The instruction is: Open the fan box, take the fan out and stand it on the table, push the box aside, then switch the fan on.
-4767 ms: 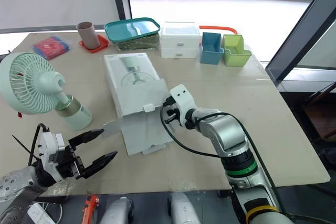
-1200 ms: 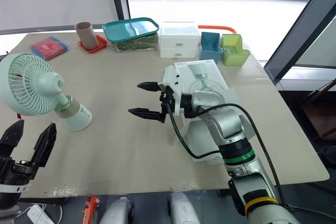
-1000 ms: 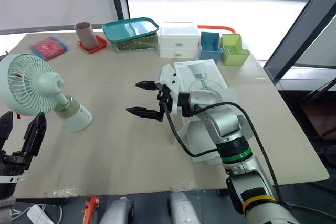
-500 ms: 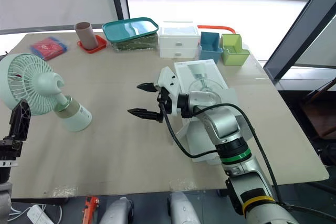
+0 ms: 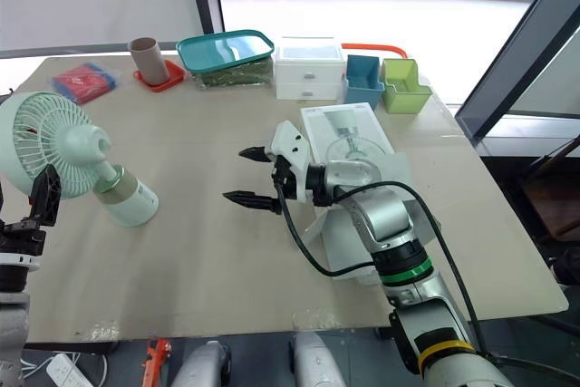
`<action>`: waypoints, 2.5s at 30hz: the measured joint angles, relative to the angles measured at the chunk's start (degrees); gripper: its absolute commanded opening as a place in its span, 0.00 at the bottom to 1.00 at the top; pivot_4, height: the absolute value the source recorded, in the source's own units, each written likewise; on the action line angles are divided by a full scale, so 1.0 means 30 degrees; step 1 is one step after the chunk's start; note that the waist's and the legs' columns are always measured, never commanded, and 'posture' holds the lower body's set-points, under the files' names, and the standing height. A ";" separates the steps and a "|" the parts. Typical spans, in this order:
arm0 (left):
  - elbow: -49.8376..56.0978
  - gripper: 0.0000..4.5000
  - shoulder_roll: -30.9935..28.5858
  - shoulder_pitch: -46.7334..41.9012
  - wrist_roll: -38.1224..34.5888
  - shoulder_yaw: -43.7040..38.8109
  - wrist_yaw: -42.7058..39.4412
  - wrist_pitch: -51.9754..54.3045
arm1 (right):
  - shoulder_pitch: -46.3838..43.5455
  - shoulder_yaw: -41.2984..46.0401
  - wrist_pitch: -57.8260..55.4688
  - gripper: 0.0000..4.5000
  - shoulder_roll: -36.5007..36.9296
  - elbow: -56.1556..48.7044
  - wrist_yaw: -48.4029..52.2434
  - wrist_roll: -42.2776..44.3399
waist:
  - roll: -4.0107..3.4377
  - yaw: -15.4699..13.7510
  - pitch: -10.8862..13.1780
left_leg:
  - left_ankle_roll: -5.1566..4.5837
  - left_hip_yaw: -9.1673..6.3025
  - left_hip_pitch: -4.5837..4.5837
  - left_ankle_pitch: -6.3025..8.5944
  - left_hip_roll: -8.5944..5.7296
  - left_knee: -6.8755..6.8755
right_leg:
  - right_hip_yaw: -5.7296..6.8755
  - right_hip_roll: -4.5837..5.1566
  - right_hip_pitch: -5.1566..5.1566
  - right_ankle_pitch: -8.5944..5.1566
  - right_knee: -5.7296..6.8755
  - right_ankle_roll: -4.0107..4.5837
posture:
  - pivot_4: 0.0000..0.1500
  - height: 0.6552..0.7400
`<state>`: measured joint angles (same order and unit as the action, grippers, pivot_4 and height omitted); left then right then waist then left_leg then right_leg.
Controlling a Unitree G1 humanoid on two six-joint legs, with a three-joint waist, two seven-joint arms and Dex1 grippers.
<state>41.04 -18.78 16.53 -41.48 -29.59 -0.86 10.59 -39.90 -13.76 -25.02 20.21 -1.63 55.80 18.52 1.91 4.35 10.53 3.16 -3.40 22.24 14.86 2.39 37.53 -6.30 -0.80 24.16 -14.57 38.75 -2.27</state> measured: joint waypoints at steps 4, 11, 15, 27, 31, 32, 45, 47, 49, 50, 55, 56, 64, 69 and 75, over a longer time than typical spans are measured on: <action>-0.0021 1.00 -0.0238 -0.0751 -0.0049 0.0028 -0.0183 0.0634 | 0.0273 0.0000 0.0000 0.99 -0.0004 -0.0050 -0.0081 -0.0182 | 0.0001 0.0009 -0.0001 | 0.0003 0.0002 -0.0005 -0.0002 -0.0001 0.0001 | 0.0000 0.0000 -0.0002 0.0003 0.0001 -0.0001 | 1.00 1.00; -0.0521 0.83 -0.0833 -0.1190 -0.0442 0.0101 -0.0220 0.2267 | 0.0311 0.0000 -0.0002 1.00 -0.0180 -0.0198 -0.0355 -0.0268 | 0.0000 0.0003 0.0000 | 0.0003 -0.0008 -0.0004 -0.0002 -0.0002 0.0001 | 0.0005 0.0000 0.0001 0.0003 0.0014 -0.0001 | 1.00 1.00; -0.0796 0.49 -0.0837 -0.1431 -0.0449 -0.0112 -0.0271 0.2428 | 0.0312 0.0000 0.0001 1.00 -0.0180 -0.0198 -0.0361 -0.0300 | 0.0000 0.0003 -0.0001 | 0.0004 -0.0009 -0.0004 -0.0002 0.0000 0.0000 | 0.0007 0.0000 0.0001 0.0003 0.0014 -0.0001 | 1.00 1.00; -0.1154 0.44 -0.0837 -0.1807 -0.0012 -0.0123 -0.0640 0.2457 | 0.0387 -0.0002 0.0098 1.00 -0.0161 -0.0198 -0.0358 -0.0643 | 0.0001 -0.0004 0.0000 | 0.0007 -0.0013 -0.0001 -0.0004 -0.0007 0.0000 | 0.0010 0.0006 0.0001 0.0003 0.0013 -0.0001 | 1.00 1.00; -0.1220 0.44 -0.0777 -0.2016 0.0009 0.0069 -0.0971 0.2434 | 0.0370 -0.0001 0.0155 1.00 -0.0396 -0.0179 -0.0746 -0.0809 | 0.0001 -0.0005 0.0000 | 0.0009 -0.0014 0.0003 -0.0005 -0.0007 0.0000 | 0.0010 0.0006 0.0001 0.0003 0.0013 -0.0002 | 1.00 1.00; -0.1191 0.44 -0.0773 -0.2068 -0.0062 0.0230 -0.1124 0.2436 | 0.0333 -0.0001 0.0155 1.00 -0.0545 -0.0144 -0.0843 -0.0898 | 0.0001 -0.0005 0.0000 | 0.0011 -0.0015 0.0006 -0.0006 -0.0008 0.0001 | 0.0010 0.0007 0.0002 0.0003 0.0013 -0.0002 | 1.00 1.00; -0.0353 0.44 -0.0982 -0.4354 -0.0419 0.2986 -0.1495 0.3605 | -0.1347 -0.0718 0.0012 1.00 -0.2154 0.1260 -0.2085 -0.1928 | 0.0001 -0.0004 0.0001 | 0.0018 -0.0042 0.0035 -0.0009 -0.0007 -0.0006 | 0.0040 0.0013 0.0021 0.0009 0.0015 -0.0001 | 1.00 1.00; -0.0355 0.44 -0.0979 -0.4741 -0.0360 0.3590 -0.1517 0.3769 | -0.1355 -0.0806 -0.0043 1.00 -0.2304 0.1256 -0.2081 -0.1950 | 0.0001 -0.0005 0.0000 | 0.0019 -0.0047 0.0041 -0.0009 -0.0010 -0.0006 | 0.0047 0.0020 0.0023 0.0013 0.0015 -0.0005 | 1.00 1.00; -0.0356 0.44 -0.0974 -0.5080 -0.0144 0.4083 -0.1545 0.3938 | -0.1356 -0.0962 -0.0099 1.00 -0.2389 0.1244 -0.2112 -0.2043 | 0.0001 -0.0001 0.0001 | 0.0019 -0.0051 0.0042 -0.0009 -0.0016 -0.0006 | 0.0051 0.0023 0.0023 0.0014 0.0015 -0.0006 | 1.00 1.00; -0.0360 0.44 -0.0940 -0.5282 -0.0024 0.4329 -0.1535 0.3969 | -0.1358 -0.1097 -0.0232 1.00 -0.2475 0.1239 -0.2230 -0.2138 | 0.0001 0.0006 0.0001 | 0.0019 -0.0052 0.0041 -0.0008 -0.0015 -0.0006 | 0.0051 0.0022 0.0025 0.0016 0.0016 -0.0003 | 1.00 1.00; -0.0359 0.44 -0.0831 -0.5750 -0.0025 0.4698 -0.1557 0.4006 | -0.1701 -0.1215 -0.0836 1.00 -0.2902 0.1243 -0.2975 -0.2362 | 0.0000 0.0010 0.0001 | 0.0019 -0.0058 0.0043 -0.0009 -0.0015 -0.0006 | 0.0055 0.0021 0.0029 0.0017 0.0021 -0.0001 | 1.00 1.00; -0.0360 0.44 -0.0831 -0.5739 -0.0022 0.4698 -0.1559 0.4046 | -0.1931 -0.1209 -0.1020 1.00 -0.3026 0.1244 -0.3241 -0.2407 | 0.0001 0.0006 0.0001 | 0.0019 -0.0065 0.0045 -0.0009 -0.0015 -0.0006 | 0.0061 0.0022 0.0029 0.0017 0.0021 -0.0001 | 1.00 1.00; -0.0431 0.44 -0.0832 -0.5738 0.0090 0.4697 -0.2127 0.4069 | -0.2948 -0.1075 -0.2434 1.00 -0.3844 0.1898 -0.4528 -0.2517 | 0.0000 0.0002 0.0001 | 0.0019 -0.0074 0.0052 -0.0009 -0.0019 -0.0006 | 0.0071 0.0024 0.0030 0.0017 0.0021 -0.0001 | 1.00 1.00; -0.0700 0.44 -0.0753 -0.5739 0.0479 0.4773 -0.2305 0.4069 | -0.3196 -0.1049 -0.3382 1.00 -0.4183 0.1949 -0.4653 -0.2417 | 0.0000 0.0002 0.0001 | 0.0019 -0.0080 0.0055 -0.0009 -0.0018 -0.0006 | 0.0077 0.0025 0.0033 0.0018 0.0021 0.0000 | 1.00 1.00; -0.0766 0.44 -0.0606 -0.5801 0.0918 0.5075 -0.2370 0.4068 | -0.3427 -0.1095 -0.4208 1.00 -0.4513 0.1935 -0.4875 -0.2307 | -0.0001 0.0004 0.0001 | 0.0019 -0.0090 0.0062 -0.0009 -0.0019 -0.0006 | 0.0088 0.0025 0.0036 0.0017 0.0021 -0.0001 | 1.00 1.00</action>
<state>38.74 -20.60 -0.87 -38.73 -14.36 -7.97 22.80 -50.18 -17.04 -37.65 6.67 4.17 41.17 11.60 1.91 4.37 10.53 3.22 -3.67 22.43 14.83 2.33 37.52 -6.04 -0.72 24.27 -14.52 38.81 -2.27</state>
